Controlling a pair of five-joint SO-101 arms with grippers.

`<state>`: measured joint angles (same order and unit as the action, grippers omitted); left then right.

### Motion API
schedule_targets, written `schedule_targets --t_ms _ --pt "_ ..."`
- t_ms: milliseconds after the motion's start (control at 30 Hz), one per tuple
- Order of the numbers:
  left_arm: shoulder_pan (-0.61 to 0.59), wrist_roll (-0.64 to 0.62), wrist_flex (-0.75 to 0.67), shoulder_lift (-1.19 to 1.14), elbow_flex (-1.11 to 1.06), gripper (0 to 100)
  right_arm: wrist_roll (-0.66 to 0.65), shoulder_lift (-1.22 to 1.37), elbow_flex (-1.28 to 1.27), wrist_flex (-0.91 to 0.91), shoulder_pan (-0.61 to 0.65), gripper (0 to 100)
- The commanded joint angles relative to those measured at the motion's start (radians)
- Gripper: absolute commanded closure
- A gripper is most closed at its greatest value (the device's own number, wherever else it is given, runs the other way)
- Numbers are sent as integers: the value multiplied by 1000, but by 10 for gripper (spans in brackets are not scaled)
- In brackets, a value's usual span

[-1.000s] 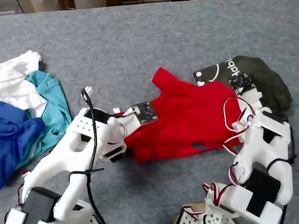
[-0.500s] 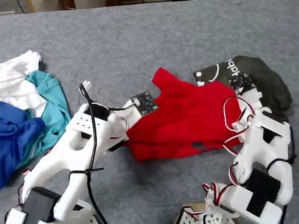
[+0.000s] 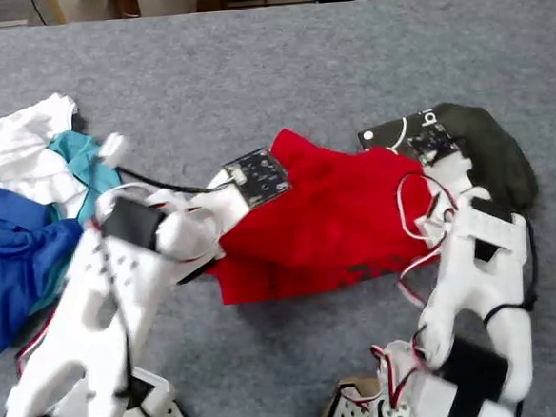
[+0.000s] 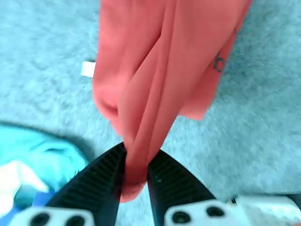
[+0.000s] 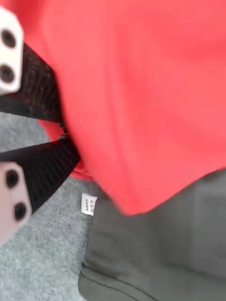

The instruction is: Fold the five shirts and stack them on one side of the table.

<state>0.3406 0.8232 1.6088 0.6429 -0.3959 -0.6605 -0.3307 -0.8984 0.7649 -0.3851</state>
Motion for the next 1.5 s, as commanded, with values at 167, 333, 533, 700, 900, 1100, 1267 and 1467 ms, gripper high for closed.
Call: schedule_targets --t_ms 167,333,533,700,900,1100,1267,1467 --pt "-252 132 150 246 74 983 -95 -369 -31 328 165 979" --pt "-460 390 150 329 -44 983 -180 -598 -170 434 176 827" --pt "-729 779 150 380 -199 983 -269 -883 -225 523 145 789" --pt "-859 910 150 384 -322 982 -213 -920 -91 491 145 789" --pt "-875 907 150 387 -446 982 -80 -437 199 505 228 789" --pt "-950 913 150 387 -482 982 -5 88 742 738 446 792" --pt "-991 913 150 387 -511 982 3 400 1129 862 627 897" --pt "-1046 914 149 387 -566 982 3 766 1480 994 763 922"
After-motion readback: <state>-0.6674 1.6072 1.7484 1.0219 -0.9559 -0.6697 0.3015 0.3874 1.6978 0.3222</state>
